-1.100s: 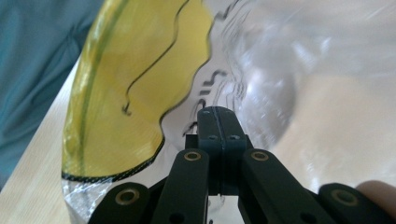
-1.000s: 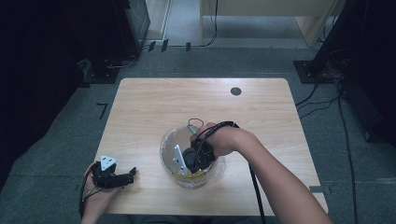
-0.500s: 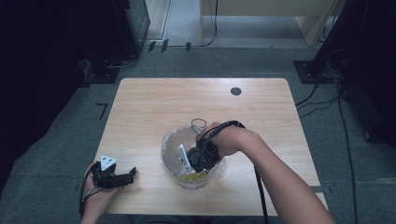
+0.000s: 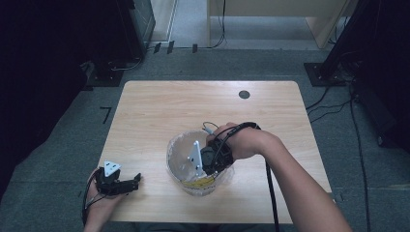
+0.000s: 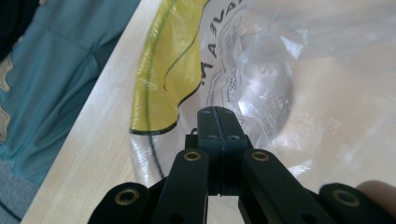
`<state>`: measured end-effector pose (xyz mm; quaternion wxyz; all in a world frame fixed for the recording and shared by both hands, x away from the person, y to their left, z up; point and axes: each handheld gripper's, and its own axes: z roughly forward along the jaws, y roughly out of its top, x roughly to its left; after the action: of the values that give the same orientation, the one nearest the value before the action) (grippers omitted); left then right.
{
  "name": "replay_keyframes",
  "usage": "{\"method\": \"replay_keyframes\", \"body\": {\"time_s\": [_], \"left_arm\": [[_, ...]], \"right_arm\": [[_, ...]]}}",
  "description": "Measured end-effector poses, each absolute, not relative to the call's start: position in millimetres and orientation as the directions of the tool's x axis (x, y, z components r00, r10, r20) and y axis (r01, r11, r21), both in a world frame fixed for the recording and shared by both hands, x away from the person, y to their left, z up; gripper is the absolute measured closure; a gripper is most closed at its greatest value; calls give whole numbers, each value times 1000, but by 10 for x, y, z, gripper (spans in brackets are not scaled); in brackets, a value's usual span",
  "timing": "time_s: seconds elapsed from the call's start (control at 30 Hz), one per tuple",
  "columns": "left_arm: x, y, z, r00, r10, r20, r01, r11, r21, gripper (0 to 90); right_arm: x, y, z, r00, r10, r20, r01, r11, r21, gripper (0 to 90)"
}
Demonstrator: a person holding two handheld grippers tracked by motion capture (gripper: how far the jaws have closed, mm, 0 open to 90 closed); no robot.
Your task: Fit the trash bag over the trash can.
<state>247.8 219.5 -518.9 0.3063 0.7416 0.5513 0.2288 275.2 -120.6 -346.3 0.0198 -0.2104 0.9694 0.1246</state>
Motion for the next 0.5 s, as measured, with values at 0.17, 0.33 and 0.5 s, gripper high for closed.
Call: {"method": "replay_keyframes", "body": {"time_s": [0.17, 0.33, 0.5], "left_arm": [[2478, 2194, -5189, 287, 958, 2, 677, -204, 707, 0], [2478, 2195, -5189, 288, 958, 2, 677, -205, 707, 0], [2478, 2194, -5189, 287, 958, 2, 677, -205, 707, 0]], "right_arm": [[2724, -1296, -3377, -916, -386, -107, -400, 878, 264, 900], [2698, -1416, -3285, -920, -369, -134, -393, 868, 304, 900], [2658, -1563, -3175, -928, -342, -150, -373, 860, 349, 900]]}}
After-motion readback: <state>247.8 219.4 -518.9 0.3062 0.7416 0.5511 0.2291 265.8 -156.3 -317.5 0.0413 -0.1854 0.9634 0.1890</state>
